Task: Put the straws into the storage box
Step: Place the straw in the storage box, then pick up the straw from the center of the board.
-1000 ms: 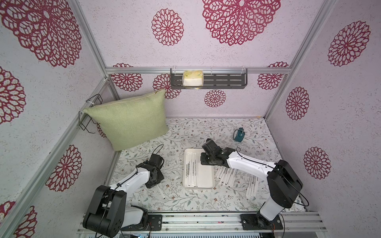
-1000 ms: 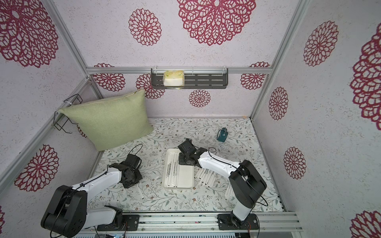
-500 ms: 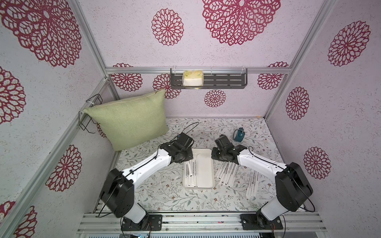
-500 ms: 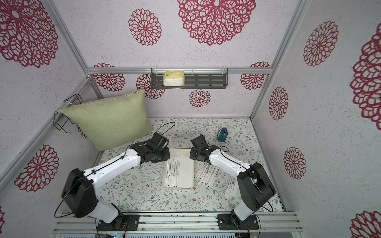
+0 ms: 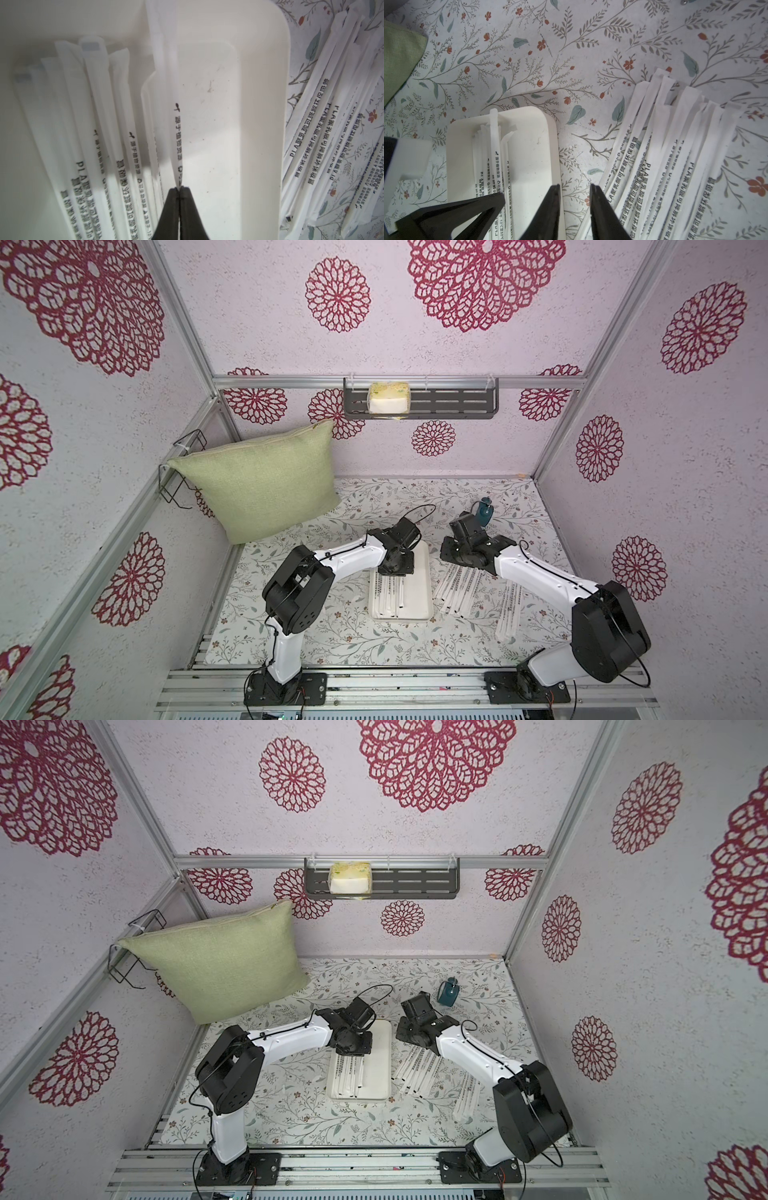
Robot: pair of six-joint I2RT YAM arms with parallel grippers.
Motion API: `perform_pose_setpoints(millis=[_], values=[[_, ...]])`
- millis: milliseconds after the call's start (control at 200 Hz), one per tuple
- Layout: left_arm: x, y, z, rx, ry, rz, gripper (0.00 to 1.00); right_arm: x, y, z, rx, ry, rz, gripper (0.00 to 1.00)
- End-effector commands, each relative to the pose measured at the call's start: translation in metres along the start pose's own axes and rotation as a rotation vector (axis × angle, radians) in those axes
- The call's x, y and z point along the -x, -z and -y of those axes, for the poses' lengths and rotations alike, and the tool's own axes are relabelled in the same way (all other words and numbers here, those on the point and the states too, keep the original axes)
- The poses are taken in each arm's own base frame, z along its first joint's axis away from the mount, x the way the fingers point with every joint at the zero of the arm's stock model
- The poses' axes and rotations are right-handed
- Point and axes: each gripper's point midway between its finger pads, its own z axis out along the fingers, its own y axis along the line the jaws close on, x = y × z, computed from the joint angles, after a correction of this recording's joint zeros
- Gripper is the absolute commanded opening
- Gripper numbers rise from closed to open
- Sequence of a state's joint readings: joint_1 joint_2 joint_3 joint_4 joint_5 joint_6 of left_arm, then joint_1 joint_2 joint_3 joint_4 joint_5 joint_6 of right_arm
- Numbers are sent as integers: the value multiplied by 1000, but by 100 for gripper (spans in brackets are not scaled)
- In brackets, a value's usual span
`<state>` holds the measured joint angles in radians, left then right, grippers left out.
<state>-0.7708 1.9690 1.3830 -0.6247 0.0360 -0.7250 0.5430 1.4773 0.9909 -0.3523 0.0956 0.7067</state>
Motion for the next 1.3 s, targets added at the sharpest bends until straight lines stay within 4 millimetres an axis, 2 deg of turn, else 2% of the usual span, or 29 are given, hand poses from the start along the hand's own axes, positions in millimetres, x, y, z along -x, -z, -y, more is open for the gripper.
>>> perform_pose_setpoints(millis=[0,275,455,625,640,765,886,1001,1086,1151,1206,1296], values=[[-9,-13,2,15,-26,-34,7,8,4,-8,34,1,25,31],[-8,-20,-3,35,-11,-33,11,5,4,-6,30,3,18,31],[-3,-12,-2,26,4,-10,18,5,3,-4,23,7,16,31],[6,1,-4,23,26,18,20,4,5,0,-1,16,17,31],[12,15,2,0,26,46,20,4,5,1,-5,17,17,31],[22,46,-3,-10,48,98,20,-1,10,14,-48,27,2,31],[33,91,-28,10,61,197,23,-13,19,42,-137,43,-28,27],[40,127,-79,98,68,318,27,-31,24,76,-214,22,-72,26],[37,140,-122,159,98,374,35,-41,26,100,-246,-23,-87,29],[35,147,-147,181,126,418,47,-50,23,114,-242,-66,-107,31],[34,152,-159,175,148,464,57,-54,17,121,-234,-92,-114,32],[36,163,-162,130,179,581,67,-52,6,126,-238,-109,-109,33]])
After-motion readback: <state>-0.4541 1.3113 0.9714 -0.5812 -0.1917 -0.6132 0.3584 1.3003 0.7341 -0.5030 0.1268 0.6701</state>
